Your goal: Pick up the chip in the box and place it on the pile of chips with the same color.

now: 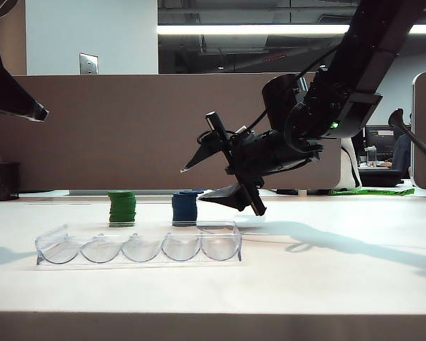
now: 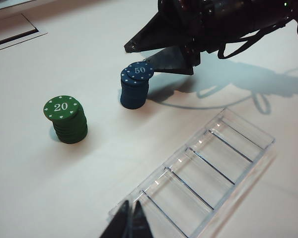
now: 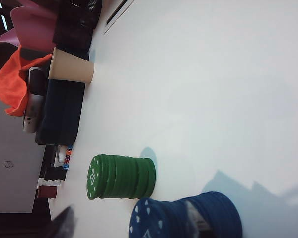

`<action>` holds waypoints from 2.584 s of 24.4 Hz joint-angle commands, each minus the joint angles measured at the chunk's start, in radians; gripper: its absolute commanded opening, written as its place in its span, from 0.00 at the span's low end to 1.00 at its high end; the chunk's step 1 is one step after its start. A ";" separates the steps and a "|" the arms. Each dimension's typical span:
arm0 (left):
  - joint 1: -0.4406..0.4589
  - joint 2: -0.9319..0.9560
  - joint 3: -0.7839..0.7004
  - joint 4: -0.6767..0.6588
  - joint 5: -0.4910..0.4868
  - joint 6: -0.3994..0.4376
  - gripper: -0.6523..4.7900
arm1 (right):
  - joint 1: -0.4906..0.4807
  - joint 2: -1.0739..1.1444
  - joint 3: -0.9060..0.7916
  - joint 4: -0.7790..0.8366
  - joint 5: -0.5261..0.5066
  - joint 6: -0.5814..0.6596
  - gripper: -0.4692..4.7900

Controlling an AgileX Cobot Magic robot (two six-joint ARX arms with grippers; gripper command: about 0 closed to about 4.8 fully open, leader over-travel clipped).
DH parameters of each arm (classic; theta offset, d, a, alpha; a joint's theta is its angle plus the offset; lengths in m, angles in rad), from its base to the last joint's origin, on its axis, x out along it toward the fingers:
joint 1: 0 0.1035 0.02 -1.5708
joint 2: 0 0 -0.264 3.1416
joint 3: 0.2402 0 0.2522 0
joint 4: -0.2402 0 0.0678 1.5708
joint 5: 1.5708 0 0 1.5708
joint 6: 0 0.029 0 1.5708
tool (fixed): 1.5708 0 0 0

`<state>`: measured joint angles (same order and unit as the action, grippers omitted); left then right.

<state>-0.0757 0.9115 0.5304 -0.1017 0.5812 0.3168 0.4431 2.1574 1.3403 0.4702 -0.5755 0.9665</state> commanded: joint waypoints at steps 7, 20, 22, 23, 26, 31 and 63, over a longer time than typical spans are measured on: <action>0.000 -0.002 0.002 0.005 0.010 -0.003 0.11 | 0.000 -0.006 0.003 -0.002 0.171 -0.006 0.73; 0.000 -0.003 0.002 0.049 -0.040 -0.078 0.11 | -0.124 -0.084 0.001 0.198 0.070 -0.301 0.08; 0.000 -0.003 0.002 0.076 -0.075 -0.098 0.11 | -0.138 -0.143 0.001 0.146 0.064 -0.511 0.08; 0.000 -0.003 0.002 0.085 -0.083 -0.099 0.11 | -0.139 -0.170 0.001 0.102 0.085 -0.590 0.08; 0.000 -0.003 0.002 0.133 -0.143 -0.139 0.11 | -0.140 -0.279 0.001 -0.129 0.275 -0.848 0.08; 0.000 -0.021 0.002 0.216 -0.204 -0.180 0.11 | -0.166 -0.446 -0.057 -0.307 0.521 -0.991 0.08; 0.000 -0.708 -0.227 0.084 -0.359 -0.318 0.11 | -0.452 -1.777 -1.218 -0.041 0.470 -0.945 0.08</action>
<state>-0.0750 0.2169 0.3031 -0.0071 0.2226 0.0025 -0.0059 0.4038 0.1268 0.4442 -0.1188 0.0059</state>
